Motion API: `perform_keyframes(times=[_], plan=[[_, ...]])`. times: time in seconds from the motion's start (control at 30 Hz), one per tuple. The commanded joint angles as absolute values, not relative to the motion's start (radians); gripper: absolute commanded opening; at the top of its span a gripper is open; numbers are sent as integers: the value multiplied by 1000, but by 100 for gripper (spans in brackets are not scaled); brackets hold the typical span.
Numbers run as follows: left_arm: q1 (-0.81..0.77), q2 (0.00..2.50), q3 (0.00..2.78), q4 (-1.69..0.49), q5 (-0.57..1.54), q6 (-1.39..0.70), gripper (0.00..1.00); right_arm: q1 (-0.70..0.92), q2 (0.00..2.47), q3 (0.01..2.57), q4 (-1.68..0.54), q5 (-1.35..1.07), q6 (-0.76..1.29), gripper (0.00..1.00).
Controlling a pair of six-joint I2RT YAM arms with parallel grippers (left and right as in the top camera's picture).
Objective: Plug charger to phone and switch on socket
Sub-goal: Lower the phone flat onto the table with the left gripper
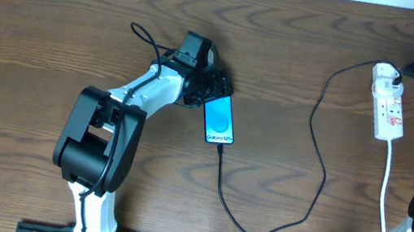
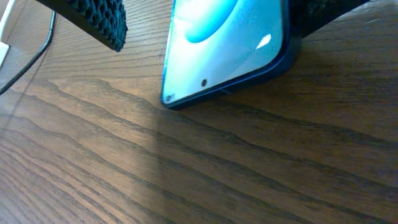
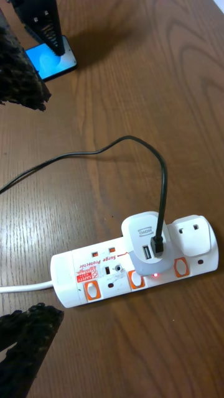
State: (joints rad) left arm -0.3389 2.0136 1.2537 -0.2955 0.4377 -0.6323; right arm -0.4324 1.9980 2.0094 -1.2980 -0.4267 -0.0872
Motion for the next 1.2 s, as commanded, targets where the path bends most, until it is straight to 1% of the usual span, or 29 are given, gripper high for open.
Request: perform_keyframes(times=[0.0,0.47,0.63,0.9,1.17], plan=[[-335,2089,1196,-352,304,-637,75,-428,1994,2017,-1301,-440,-83,99],[-327,2071,1197,-371,287,-622,75,-428,1994,2017,-1302,-440,-83,99],[-314,2006,1207,-447,176,-617,75,-428,1994,2017,-1302,-440,-83,99],[-309,1869,1208,-484,167,-469,75,-428,1994,2017,-1301,-440,-83,99],[-309,1745,1208,-524,163,-407,75,-429,1994,2017,-1294,-398,-83,99]])
